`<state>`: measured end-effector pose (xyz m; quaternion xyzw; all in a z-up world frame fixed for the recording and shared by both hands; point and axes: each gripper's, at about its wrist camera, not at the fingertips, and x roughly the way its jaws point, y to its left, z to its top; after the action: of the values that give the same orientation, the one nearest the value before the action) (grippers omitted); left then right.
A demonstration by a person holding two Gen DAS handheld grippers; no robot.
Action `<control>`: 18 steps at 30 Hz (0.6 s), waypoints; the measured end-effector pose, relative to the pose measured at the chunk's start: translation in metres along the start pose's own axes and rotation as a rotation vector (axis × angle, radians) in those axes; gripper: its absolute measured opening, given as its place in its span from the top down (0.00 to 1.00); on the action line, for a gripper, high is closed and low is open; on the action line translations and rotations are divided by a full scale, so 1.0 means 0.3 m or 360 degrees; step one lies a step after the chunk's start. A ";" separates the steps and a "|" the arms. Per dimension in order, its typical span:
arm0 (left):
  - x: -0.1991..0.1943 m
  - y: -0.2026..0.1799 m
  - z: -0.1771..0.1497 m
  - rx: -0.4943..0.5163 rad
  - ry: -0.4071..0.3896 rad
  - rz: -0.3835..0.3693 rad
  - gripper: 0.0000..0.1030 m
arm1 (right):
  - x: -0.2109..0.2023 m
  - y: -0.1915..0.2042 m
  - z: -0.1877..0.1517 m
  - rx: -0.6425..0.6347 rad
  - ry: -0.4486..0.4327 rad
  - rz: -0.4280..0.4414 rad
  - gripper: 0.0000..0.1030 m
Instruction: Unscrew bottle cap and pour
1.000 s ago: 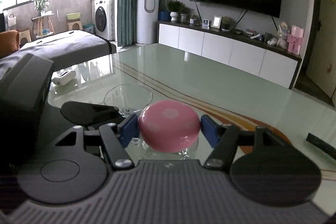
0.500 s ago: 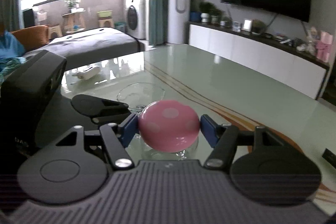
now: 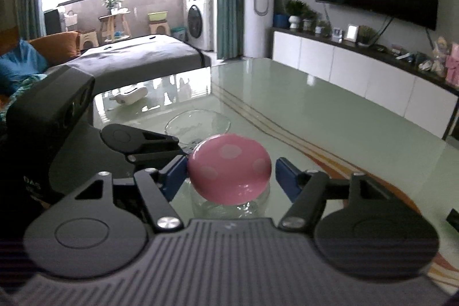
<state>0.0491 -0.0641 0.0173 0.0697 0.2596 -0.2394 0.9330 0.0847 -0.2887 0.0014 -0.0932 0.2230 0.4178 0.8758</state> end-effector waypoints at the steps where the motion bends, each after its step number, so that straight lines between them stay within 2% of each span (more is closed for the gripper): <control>1: 0.000 -0.002 0.000 0.0000 0.0000 0.0000 0.28 | -0.003 0.005 0.000 0.0014 -0.0008 -0.0029 0.26; 7: 0.002 0.003 -0.003 0.0000 0.0000 0.0000 0.28 | -0.008 0.044 0.004 0.0036 -0.0036 -0.0161 0.26; 12: 0.002 0.006 -0.003 0.0001 0.0000 0.0000 0.28 | 0.035 0.104 0.016 -0.0028 0.0011 -0.0288 0.28; 18: 0.001 0.006 -0.004 0.0000 0.0000 -0.0002 0.28 | 0.066 0.129 0.010 -0.0030 0.0047 -0.0389 0.34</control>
<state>0.0497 -0.0625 0.0162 0.0694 0.2596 -0.2398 0.9329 0.0666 -0.2494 -0.0041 -0.1340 0.2190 0.3086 0.9159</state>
